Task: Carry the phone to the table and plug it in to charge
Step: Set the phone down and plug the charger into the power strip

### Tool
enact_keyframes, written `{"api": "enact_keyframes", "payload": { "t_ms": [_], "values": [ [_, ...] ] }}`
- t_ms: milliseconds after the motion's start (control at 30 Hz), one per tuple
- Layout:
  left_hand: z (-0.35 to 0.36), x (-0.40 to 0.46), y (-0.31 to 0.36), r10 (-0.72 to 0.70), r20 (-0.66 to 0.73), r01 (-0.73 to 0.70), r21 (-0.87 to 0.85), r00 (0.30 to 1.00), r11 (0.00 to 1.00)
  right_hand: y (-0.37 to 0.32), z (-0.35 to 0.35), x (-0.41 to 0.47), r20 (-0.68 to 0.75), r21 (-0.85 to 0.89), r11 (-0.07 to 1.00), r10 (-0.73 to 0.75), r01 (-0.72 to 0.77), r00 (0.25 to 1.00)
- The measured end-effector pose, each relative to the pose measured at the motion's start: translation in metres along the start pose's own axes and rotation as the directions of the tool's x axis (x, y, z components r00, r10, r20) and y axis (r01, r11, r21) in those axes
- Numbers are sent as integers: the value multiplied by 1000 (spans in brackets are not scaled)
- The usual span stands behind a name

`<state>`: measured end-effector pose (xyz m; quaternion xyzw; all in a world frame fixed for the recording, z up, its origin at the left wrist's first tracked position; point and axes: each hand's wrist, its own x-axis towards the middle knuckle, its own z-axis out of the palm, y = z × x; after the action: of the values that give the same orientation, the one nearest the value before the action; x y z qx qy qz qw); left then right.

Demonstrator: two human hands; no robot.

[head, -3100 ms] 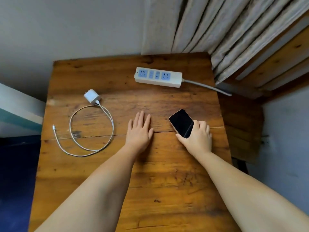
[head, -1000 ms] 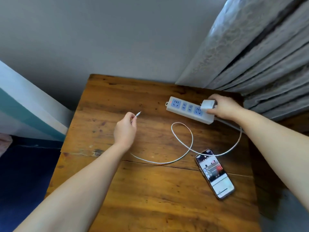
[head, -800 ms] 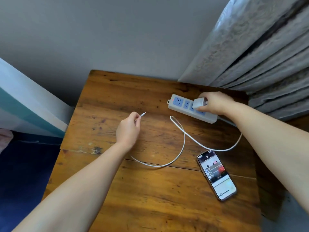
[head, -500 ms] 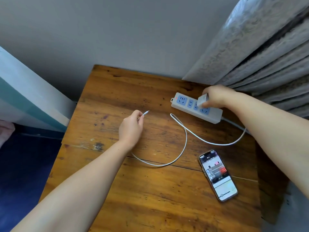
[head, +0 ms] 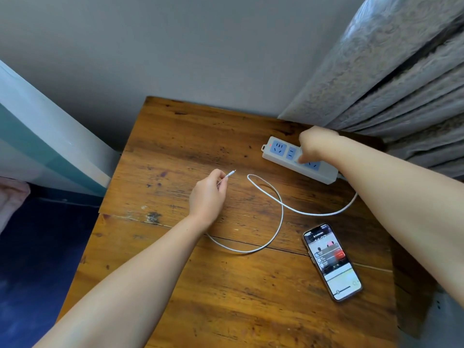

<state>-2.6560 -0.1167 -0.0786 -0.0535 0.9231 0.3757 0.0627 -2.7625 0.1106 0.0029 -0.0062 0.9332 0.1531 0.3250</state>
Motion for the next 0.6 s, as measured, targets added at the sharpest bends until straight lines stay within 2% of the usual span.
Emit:
{"api": "enact_keyframes", "payload": {
  "t_ms": [300,433,467,500,533,567,600],
  "values": [
    [-4,-3,11,-10,6,10,-30,1000,999,-9,6,3,-6,-24,1000,-2,2,1000],
    [-12,-8,20,-16,-3,16,-100,1000,995,-8,10,0,25,-19,999,51,-51,998],
    [-15,-10,22,-9,-14,7,-125,1000,992,-10,13,-4,-36,-42,998,51,-53,998],
    [-18,-13,25,2,-26,-6,-148,1000,989,-15,15,-8,-154,-21,999,20,-24,988],
    [-20,-14,27,15,-37,-22,-173,999,985,-22,17,-14,-309,67,996,-26,49,951],
    [-22,-17,30,33,-49,-42,-199,998,979,-31,18,-24,-467,205,964,-57,171,883],
    [-23,-20,32,44,-61,-57,-228,997,972,-41,18,-35,-554,364,880,-58,304,831]
  ]
}}
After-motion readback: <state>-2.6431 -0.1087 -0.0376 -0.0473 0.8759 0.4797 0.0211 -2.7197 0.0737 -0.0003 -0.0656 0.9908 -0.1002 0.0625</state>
